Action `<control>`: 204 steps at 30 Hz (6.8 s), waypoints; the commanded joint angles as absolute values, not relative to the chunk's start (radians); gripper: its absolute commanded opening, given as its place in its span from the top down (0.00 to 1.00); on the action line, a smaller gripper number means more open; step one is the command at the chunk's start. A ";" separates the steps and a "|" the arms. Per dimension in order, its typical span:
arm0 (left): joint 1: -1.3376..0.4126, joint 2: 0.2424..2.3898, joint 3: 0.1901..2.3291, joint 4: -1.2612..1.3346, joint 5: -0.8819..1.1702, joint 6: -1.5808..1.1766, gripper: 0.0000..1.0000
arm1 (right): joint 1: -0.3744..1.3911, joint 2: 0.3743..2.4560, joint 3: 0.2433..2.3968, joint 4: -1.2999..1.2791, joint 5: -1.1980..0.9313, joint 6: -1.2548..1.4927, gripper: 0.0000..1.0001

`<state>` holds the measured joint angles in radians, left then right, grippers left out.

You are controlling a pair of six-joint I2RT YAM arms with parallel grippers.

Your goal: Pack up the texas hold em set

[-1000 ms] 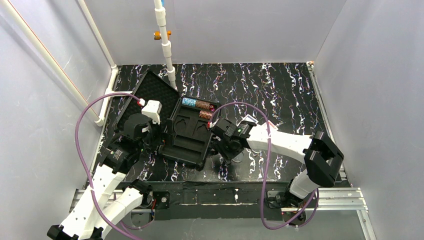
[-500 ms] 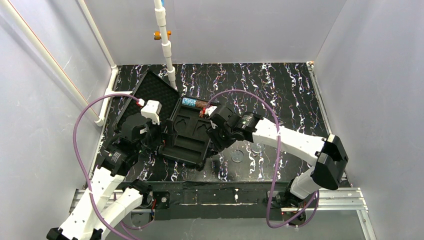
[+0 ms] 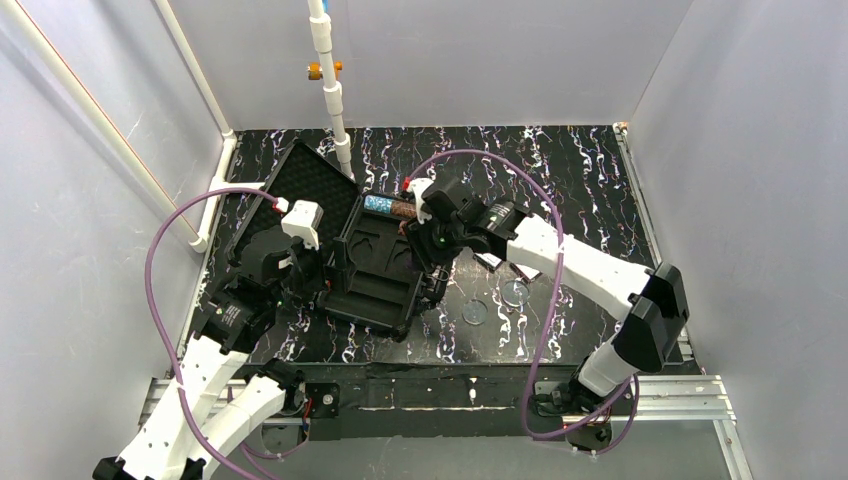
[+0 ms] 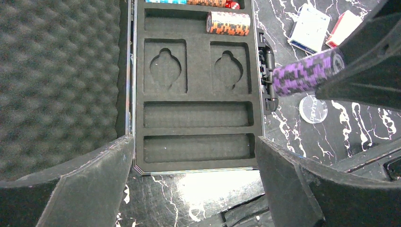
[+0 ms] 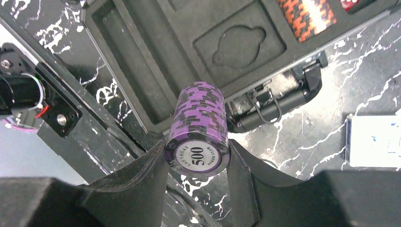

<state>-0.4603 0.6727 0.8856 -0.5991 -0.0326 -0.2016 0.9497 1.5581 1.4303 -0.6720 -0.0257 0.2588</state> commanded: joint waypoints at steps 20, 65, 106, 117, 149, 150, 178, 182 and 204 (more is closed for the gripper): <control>-0.463 0.652 0.889 -0.601 -0.026 -0.197 0.01 | 0.872 1.744 1.733 -0.468 -0.009 0.301 0.99; -0.462 0.658 0.888 -0.613 -0.079 -0.190 0.01 | 0.789 2.247 2.171 -0.399 -0.253 0.400 0.99; -0.461 0.675 0.894 -0.617 -0.076 -0.180 0.01 | 0.802 2.324 2.133 -0.360 -0.201 0.449 0.57; -0.462 0.671 0.894 -0.617 -0.071 -0.181 0.01 | 0.802 2.292 2.128 -0.403 -0.173 0.435 0.44; -0.462 0.669 0.894 -0.617 -0.069 -0.182 0.01 | 0.802 2.155 2.040 -0.448 -0.084 0.389 0.33; -0.461 0.669 0.894 -0.617 -0.071 -0.181 0.01 | 0.802 2.155 2.027 -0.447 -0.086 0.390 0.37; -0.462 0.687 0.893 -0.618 -0.072 -0.180 0.01 | 0.811 2.251 2.005 -0.381 -0.145 0.456 0.52; -0.462 0.692 0.892 -0.618 -0.073 -0.179 0.01 | 0.811 2.278 2.031 -0.368 -0.165 0.470 0.52; -0.463 0.692 0.895 -0.618 -0.054 -0.183 0.01 | 0.791 1.920 1.774 -0.476 0.058 0.328 0.30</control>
